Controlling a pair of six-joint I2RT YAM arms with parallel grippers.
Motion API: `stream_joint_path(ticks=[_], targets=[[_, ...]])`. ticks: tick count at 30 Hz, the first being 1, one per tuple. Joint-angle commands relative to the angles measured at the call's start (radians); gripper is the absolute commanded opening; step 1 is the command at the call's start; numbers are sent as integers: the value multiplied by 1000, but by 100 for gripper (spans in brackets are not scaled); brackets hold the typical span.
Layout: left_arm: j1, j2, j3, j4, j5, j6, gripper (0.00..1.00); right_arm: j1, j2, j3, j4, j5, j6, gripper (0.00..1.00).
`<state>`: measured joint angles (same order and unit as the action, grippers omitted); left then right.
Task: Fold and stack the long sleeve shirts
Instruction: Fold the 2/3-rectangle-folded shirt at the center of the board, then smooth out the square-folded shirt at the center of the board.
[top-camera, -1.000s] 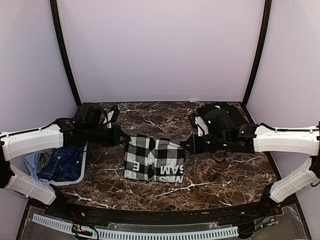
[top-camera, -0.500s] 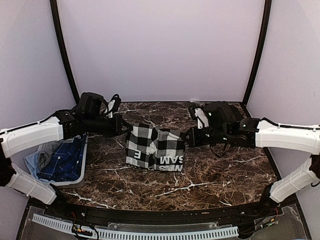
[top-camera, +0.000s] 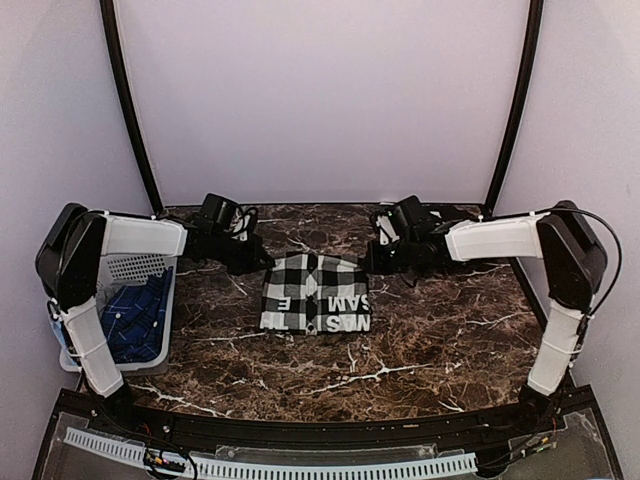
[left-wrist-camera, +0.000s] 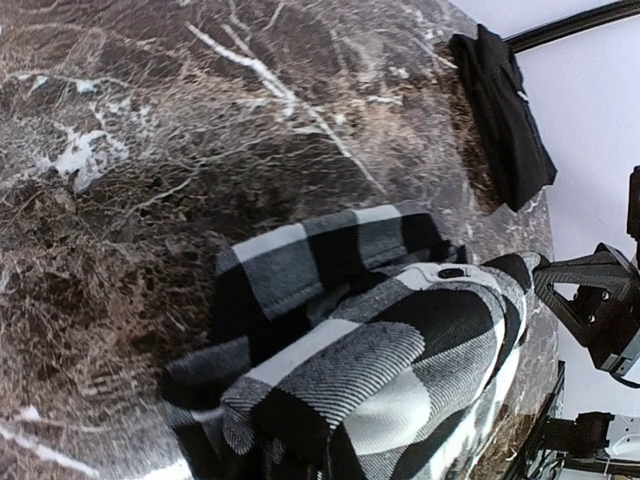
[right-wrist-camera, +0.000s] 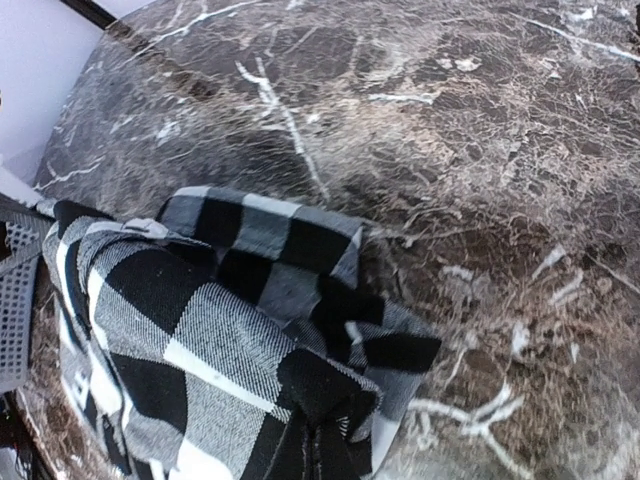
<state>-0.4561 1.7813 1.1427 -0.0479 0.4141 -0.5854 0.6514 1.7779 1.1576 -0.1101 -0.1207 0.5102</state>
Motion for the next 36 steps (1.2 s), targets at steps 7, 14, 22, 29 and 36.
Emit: stream_joint_path(ticks=[7,14,22,29,36], targets=[[43,151,134,35,-16,1,0,-105,231,179,13,-78,2,0],[53,116,117,-3,-106,-2,12,-110,185,191,-28,-45,-12,25],[62,7,100,-69,-257,-6,49,-43,74,201,-85,39,-43,41],[7,-74,88,-91,-238,-6,41,57,107,251,-113,87,-77,27],[-100,1,140,-56,-156,-30,29,62,222,355,-135,103,-104,25]])
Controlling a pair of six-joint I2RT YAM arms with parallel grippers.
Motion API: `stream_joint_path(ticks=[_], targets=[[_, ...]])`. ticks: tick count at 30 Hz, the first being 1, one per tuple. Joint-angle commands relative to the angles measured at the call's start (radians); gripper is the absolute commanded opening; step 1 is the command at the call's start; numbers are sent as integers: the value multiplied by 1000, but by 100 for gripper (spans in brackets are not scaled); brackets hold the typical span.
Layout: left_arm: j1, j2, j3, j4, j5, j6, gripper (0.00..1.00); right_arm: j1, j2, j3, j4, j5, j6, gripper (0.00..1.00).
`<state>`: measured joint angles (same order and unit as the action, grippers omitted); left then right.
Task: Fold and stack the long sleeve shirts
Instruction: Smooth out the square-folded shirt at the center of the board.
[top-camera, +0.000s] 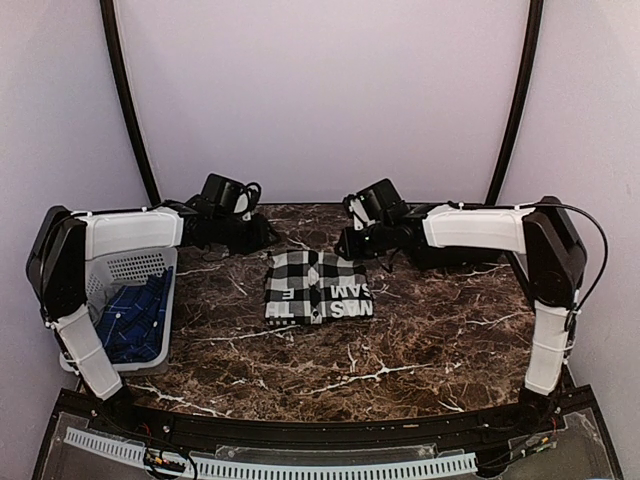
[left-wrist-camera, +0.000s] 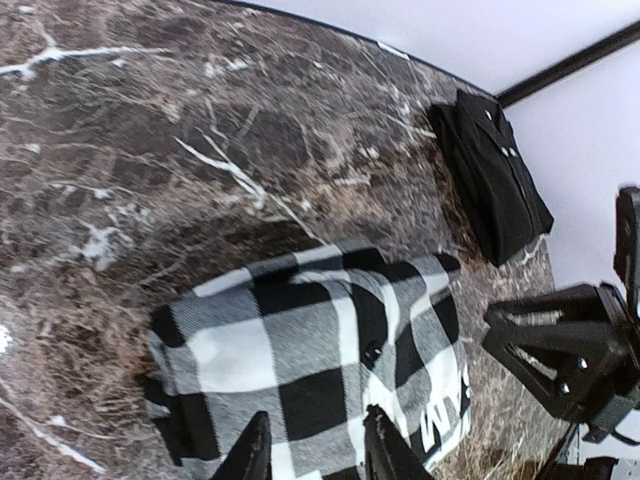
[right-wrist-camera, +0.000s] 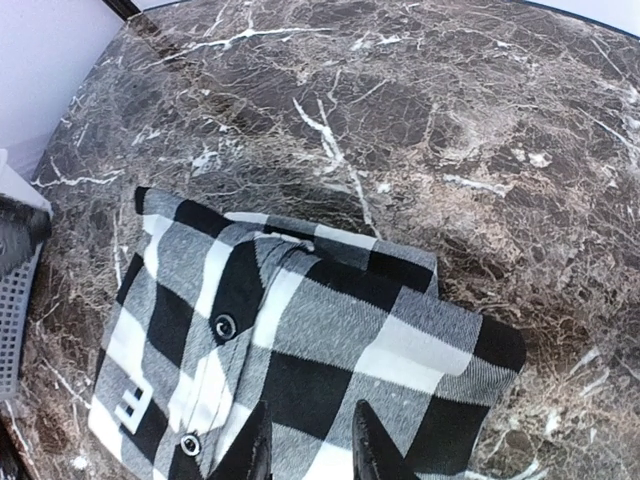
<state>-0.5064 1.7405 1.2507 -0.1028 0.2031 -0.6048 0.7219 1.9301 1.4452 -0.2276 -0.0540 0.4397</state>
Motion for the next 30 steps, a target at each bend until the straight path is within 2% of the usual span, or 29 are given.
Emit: stream_joint_path(ticks=[1,12,18,21,30], targets=[[-57,74,57,-1,62,-13,28,-11,101,89,-24,39,-40,25],[-92,294,238,7,116,-9,24,-81,319,325,-94,-4,-52,26],[-91,394,330,-45,44,3,24,-100,396,455,-165,-12,-66,29],[-85,440,346,-71,-2,-15,24,-99,378,480,-188,-3,-71,31],[-54,476,337,-111,-42,-34,22,-43,232,385,-194,44,-90,38]])
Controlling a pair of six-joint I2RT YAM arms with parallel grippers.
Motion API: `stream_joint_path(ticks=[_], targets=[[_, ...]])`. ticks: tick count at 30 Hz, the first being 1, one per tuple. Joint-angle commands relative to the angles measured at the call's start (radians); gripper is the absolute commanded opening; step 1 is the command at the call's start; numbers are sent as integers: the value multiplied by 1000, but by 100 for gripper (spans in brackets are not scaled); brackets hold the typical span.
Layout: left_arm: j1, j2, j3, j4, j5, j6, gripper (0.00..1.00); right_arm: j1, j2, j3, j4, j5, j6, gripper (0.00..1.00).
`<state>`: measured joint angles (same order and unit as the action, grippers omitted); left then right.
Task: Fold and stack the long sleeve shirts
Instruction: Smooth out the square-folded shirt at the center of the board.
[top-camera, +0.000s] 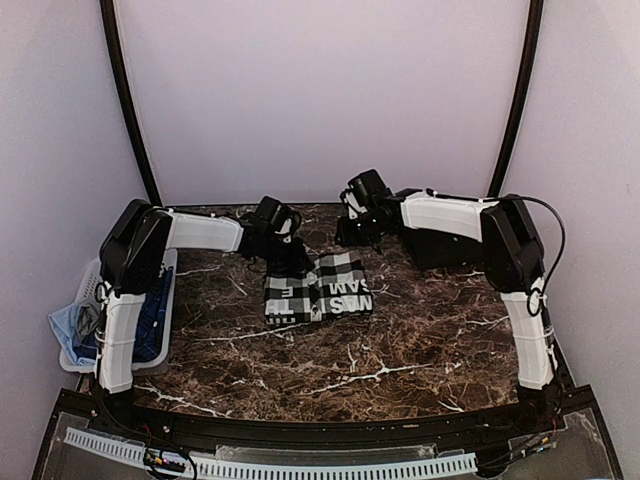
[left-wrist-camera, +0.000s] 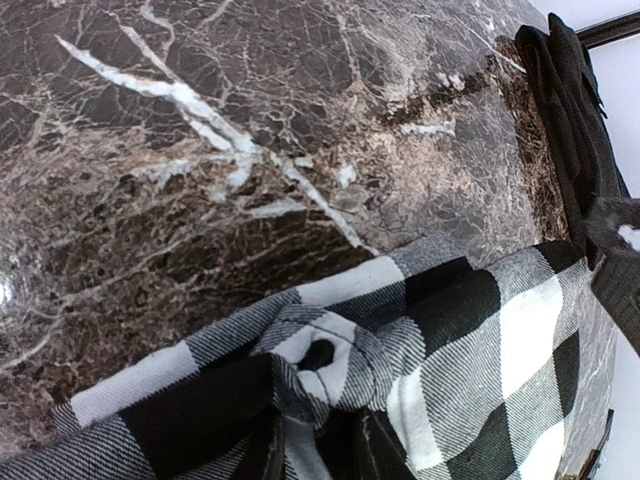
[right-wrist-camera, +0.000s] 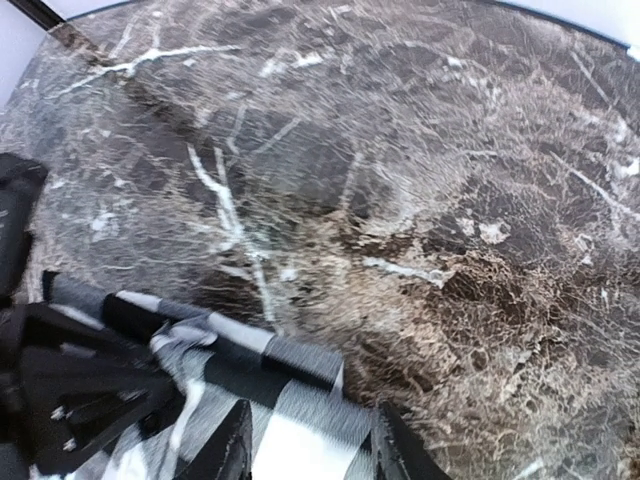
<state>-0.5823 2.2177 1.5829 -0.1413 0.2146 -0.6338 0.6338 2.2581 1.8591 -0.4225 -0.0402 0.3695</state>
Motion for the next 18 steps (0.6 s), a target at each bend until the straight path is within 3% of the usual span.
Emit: stream_joint_path(ticks=[1,9,18], targets=[[26,-4,10,-79,-58,-3,22,58,-102,-41,1,36,-21,39],[44,-98,11,-96,-97,29,23,68,-83,-98,11,93,-16,40],[71,-156,-97,-69,-140,15,24,6,79,72,-29,46,-20,37]])
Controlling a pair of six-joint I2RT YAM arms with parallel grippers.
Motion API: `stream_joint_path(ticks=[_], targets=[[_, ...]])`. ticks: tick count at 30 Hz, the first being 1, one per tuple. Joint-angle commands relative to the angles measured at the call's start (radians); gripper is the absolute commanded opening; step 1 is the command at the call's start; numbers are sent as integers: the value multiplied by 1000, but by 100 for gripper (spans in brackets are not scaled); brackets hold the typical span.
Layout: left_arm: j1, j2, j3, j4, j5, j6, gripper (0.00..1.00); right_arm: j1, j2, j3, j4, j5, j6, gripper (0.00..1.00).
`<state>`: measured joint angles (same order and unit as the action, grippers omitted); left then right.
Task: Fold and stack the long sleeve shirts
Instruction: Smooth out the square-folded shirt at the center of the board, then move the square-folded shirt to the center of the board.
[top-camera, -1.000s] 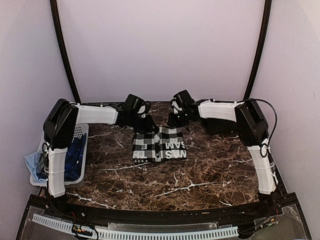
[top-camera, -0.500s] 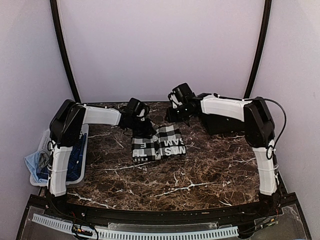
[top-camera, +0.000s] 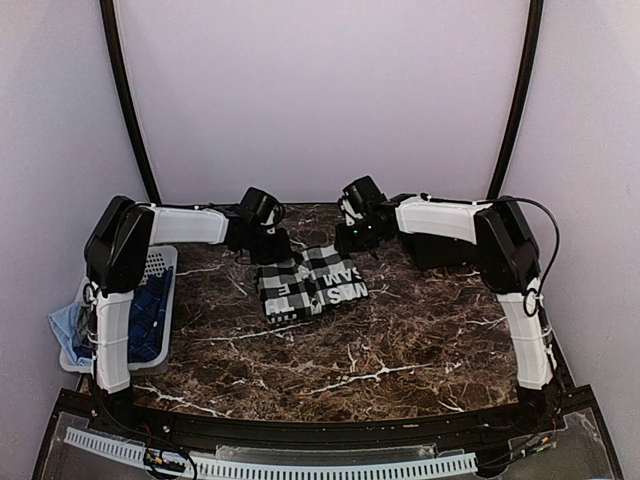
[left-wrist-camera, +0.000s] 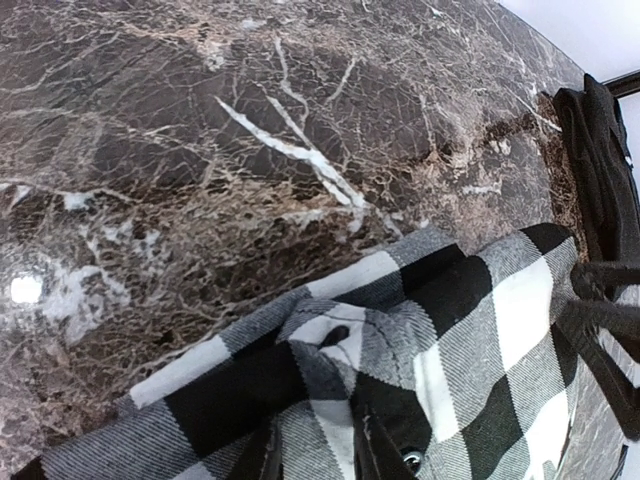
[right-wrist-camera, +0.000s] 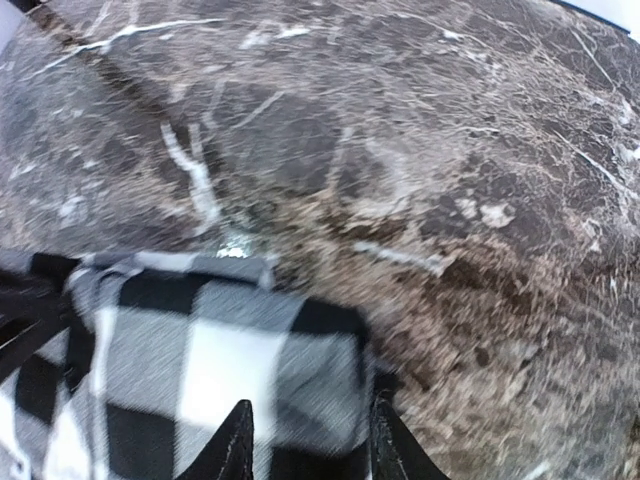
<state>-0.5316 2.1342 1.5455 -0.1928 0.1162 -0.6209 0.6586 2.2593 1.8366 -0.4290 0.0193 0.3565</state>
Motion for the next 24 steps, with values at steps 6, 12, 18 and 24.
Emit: stream_joint_path(ticks=[6,12,18,24], targets=[[69,-102,-124,7,-70,-7,24,-19,176,204,-74,-15,-8,38],[97,-88,-165,18,-81,-5,23,-34,208,231,-101,-7,25,40],[97,-75,-199,62,-10,0,23,-33,152,126,-77,-3,47,41],[82,-63,-200,86,71,14,22,-31,8,-107,-9,-4,91,41]])
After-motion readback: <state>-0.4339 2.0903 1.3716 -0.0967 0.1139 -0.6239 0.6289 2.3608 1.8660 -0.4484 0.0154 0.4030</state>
